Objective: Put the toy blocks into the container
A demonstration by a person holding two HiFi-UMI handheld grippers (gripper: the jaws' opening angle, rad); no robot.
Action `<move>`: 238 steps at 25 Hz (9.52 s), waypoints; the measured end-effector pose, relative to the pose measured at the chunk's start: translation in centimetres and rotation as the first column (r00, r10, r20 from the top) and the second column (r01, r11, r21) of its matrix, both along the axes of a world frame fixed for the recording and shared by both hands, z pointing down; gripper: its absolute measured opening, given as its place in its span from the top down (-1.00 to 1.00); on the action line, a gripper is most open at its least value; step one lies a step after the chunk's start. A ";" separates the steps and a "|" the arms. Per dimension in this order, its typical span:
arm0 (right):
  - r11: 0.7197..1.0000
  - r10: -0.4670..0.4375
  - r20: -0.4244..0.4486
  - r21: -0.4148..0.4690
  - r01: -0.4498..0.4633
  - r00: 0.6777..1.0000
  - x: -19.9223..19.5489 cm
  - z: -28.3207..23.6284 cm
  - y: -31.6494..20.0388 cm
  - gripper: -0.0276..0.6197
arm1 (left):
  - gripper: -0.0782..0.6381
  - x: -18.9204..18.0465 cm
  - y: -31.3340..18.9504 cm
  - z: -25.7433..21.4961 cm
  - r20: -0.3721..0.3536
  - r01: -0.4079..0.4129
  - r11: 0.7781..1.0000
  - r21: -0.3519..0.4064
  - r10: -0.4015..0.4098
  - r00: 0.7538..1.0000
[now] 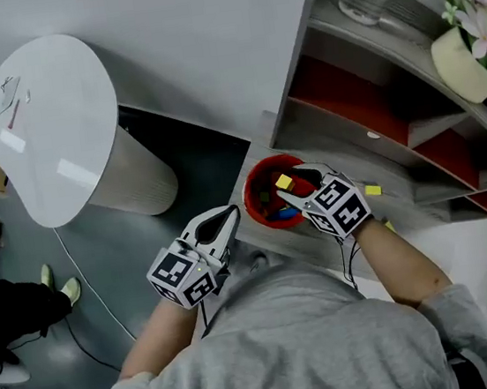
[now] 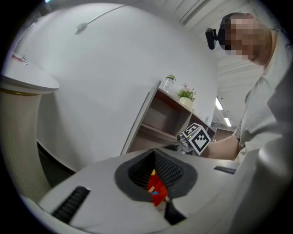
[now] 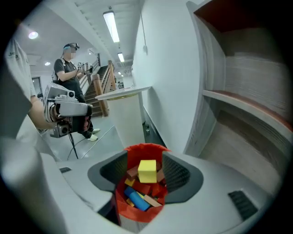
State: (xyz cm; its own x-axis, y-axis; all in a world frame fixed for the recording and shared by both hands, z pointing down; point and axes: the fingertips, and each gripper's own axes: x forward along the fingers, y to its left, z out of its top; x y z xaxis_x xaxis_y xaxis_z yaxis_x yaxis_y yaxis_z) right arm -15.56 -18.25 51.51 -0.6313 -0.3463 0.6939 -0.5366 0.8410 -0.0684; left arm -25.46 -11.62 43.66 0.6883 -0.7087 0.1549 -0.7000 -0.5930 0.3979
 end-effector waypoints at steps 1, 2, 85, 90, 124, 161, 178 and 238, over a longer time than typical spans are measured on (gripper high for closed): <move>1.000 0.001 0.010 -0.004 -0.001 1.000 -0.3 -0.2 0.0 0.07 | 0.75 -0.1 -0.1 0.0 -0.003 -0.007 1.000 0.001 0.007 1.000; 1.000 0.005 0.018 -0.001 -0.005 1.000 -0.4 -0.4 -0.1 0.06 | 0.75 -0.1 -0.2 0.0 -0.006 -0.013 1.000 0.002 0.013 1.000; 0.997 0.072 -0.076 0.004 -0.072 0.995 2.0 -1.4 0.4 0.18 | 0.75 1.9 -1.3 -0.8 0.071 -0.133 0.991 -0.010 0.134 0.988; 0.993 0.113 -0.027 0.017 -0.113 0.993 2.6 -2.7 0.1 0.04 | 0.75 2.3 -1.2 -0.7 0.054 -0.155 0.988 -0.009 0.155 0.986; 0.974 -0.106 -0.243 -0.220 0.052 0.964 19.0 23.3 10.5 0.16 | 0.75 23.5 9.6 17.0 0.156 -0.155 0.945 -0.288 0.206 0.966; 0.999 -0.041 -0.119 0.022 0.044 0.992 3.8 -5.6 1.2 0.42 | 0.75 8.2 -2.6 -3.8 0.155 -0.206 0.978 0.033 0.199 0.968; 1.000 -0.025 -0.126 -0.002 0.025 0.992 2.2 -3.6 1.6 0.11 | 0.75 5.3 -1.2 -2.6 0.121 -0.179 0.984 0.001 0.178 0.977; 0.999 -0.047 -0.058 0.007 0.047 0.997 24.1 2.0 0.2 0.41 | 0.75 29.3 -1.5 3.8 0.190 -0.161 0.983 -0.084 0.174 0.966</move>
State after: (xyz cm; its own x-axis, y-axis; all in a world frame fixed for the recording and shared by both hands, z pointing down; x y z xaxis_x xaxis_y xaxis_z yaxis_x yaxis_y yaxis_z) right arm 8.59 -18.02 53.52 -0.6058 -0.3231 0.7270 -0.4993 0.8659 -0.0312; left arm 3.81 -13.12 47.44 0.7481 -0.5691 0.3414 -0.6609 -0.6852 0.3061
